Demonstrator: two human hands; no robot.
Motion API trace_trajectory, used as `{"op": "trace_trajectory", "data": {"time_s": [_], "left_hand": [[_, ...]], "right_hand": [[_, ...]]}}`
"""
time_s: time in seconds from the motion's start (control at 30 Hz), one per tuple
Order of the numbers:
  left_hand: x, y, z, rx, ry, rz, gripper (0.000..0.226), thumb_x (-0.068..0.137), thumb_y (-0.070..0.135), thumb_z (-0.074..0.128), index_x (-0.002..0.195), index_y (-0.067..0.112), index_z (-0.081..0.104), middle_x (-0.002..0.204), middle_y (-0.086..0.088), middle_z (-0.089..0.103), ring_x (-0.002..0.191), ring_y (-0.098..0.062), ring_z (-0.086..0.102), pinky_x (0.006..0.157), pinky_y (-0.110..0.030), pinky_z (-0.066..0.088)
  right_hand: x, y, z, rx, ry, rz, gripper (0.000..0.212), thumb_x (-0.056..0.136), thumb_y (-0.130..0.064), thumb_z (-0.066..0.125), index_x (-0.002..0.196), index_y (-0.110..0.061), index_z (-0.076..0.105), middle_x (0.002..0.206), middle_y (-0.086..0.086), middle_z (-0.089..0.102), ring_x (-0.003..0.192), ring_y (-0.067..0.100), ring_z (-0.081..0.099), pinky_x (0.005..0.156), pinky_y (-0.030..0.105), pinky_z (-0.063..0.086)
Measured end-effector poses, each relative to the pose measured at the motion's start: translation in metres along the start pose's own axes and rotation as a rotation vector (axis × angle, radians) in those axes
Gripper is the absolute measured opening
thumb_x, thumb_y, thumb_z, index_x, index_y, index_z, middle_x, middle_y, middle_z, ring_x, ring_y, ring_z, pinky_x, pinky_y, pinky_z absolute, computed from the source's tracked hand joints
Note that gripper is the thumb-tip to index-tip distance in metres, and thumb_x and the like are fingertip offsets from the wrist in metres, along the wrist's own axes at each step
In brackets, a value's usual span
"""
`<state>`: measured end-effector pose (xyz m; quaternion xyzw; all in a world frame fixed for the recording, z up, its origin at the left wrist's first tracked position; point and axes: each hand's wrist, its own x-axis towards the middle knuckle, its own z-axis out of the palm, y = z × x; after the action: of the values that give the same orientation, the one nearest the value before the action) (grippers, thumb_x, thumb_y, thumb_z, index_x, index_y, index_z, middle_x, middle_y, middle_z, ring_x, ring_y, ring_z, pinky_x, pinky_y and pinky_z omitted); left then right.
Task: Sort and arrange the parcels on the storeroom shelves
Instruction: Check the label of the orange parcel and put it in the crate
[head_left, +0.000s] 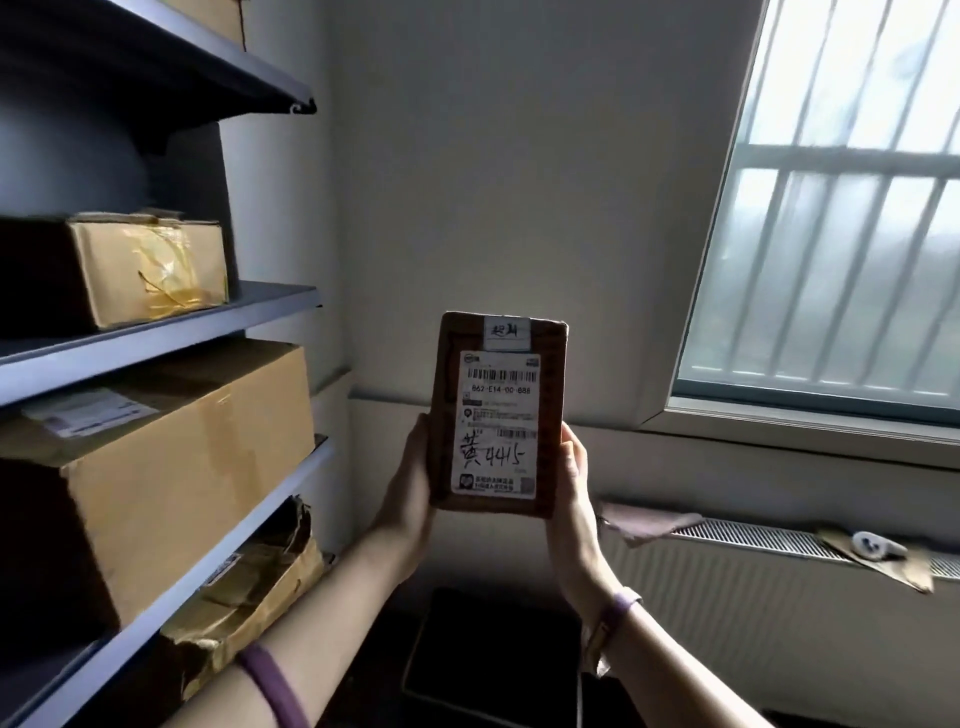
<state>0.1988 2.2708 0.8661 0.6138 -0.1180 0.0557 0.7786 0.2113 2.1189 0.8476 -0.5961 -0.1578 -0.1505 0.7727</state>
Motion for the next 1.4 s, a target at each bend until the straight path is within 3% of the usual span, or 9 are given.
{"op": "trace_trajectory", "data": {"time_s": [0.23,0.37,0.57,0.7,0.87,1.0,1.17,1.27,1.4], "left_hand": [[0.137,-0.074,-0.061,-0.139,0.161,-0.285,0.068,0.089,0.069,0.031,0.121,0.02,0.065,0.115,-0.009,0.07,0.108,-0.025,0.066,0.093,-0.04,0.05],[0.198,-0.126,-0.086,-0.199,0.238,-0.349,0.064,0.091,0.066,0.034,0.125,0.02,0.062,0.118,-0.008,0.069,0.112,-0.025,0.064,0.102,-0.045,0.045],[0.274,-0.238,-0.128,-0.151,0.202,-0.413,0.067,0.087,0.069,0.039,0.132,0.022,0.054,0.126,-0.008,0.065,0.118,-0.027,0.06,0.105,-0.049,0.042],[0.307,-0.344,-0.164,-0.031,0.198,-0.502,0.061,0.089,0.071,0.033,0.125,0.031,0.062,0.122,0.002,0.068,0.115,-0.015,0.062,0.095,-0.038,0.046],[0.325,-0.496,-0.201,-0.001,0.289,-0.68,0.057,0.088,0.072,0.033,0.123,0.038,0.063,0.12,0.009,0.068,0.111,-0.006,0.063,0.094,-0.033,0.043],[0.321,-0.613,-0.225,-0.016,0.362,-0.828,0.052,0.087,0.068,0.037,0.119,0.037,0.064,0.115,0.011,0.07,0.107,-0.005,0.065,0.093,-0.032,0.043],[0.297,-0.747,-0.252,0.033,0.377,-0.939,0.054,0.082,0.065,0.038,0.117,0.033,0.065,0.11,0.013,0.072,0.098,0.0,0.067,0.081,-0.025,0.046],[0.272,-0.817,-0.264,0.082,0.358,-1.0,0.056,0.08,0.069,0.036,0.118,0.038,0.063,0.113,0.015,0.07,0.104,-0.004,0.066,0.084,-0.026,0.046],[0.238,-0.892,-0.283,0.154,0.405,-1.079,0.057,0.083,0.067,0.036,0.127,0.036,0.055,0.115,0.014,0.067,0.109,-0.009,0.06,0.103,-0.037,0.04]], "right_hand": [[0.105,0.1,0.015,-0.073,0.033,0.129,0.048,0.086,-0.055,0.041,0.128,-0.033,0.048,0.132,-0.009,0.055,0.117,-0.002,0.056,0.091,0.018,0.049],[0.152,0.164,0.013,-0.059,0.047,0.223,0.049,0.088,-0.054,0.04,0.131,-0.031,0.047,0.131,-0.012,0.056,0.118,-0.003,0.056,0.088,0.013,0.048],[0.207,0.294,-0.007,-0.043,0.095,0.35,0.04,0.088,-0.052,0.041,0.123,-0.033,0.05,0.126,-0.011,0.059,0.106,-0.009,0.061,0.079,0.006,0.048],[0.224,0.409,-0.033,-0.036,0.077,0.482,0.041,0.09,-0.053,0.041,0.127,-0.038,0.046,0.129,-0.008,0.059,0.112,-0.002,0.061,0.082,0.011,0.05],[0.218,0.566,-0.075,-0.058,0.061,0.679,0.046,0.095,-0.06,0.04,0.134,-0.037,0.04,0.136,-0.007,0.056,0.122,0.006,0.057,0.095,0.022,0.051],[0.195,0.683,-0.109,-0.091,0.118,0.831,0.049,0.091,-0.054,0.039,0.136,-0.035,0.039,0.138,-0.007,0.054,0.12,0.0,0.057,0.091,0.016,0.05],[0.14,0.805,-0.146,-0.144,0.107,0.93,0.064,0.09,-0.058,0.039,0.148,-0.032,0.032,0.142,-0.016,0.051,0.128,-0.002,0.05,0.112,0.031,0.04],[0.102,0.862,-0.162,-0.111,0.103,1.013,0.071,0.082,-0.057,0.05,0.147,-0.034,0.031,0.139,-0.015,0.054,0.125,-0.001,0.054,0.108,0.03,0.044],[0.056,0.927,-0.185,-0.106,0.137,1.114,0.064,0.084,-0.049,0.053,0.143,-0.035,0.034,0.135,-0.012,0.057,0.116,-0.003,0.059,0.091,0.013,0.05]]}}
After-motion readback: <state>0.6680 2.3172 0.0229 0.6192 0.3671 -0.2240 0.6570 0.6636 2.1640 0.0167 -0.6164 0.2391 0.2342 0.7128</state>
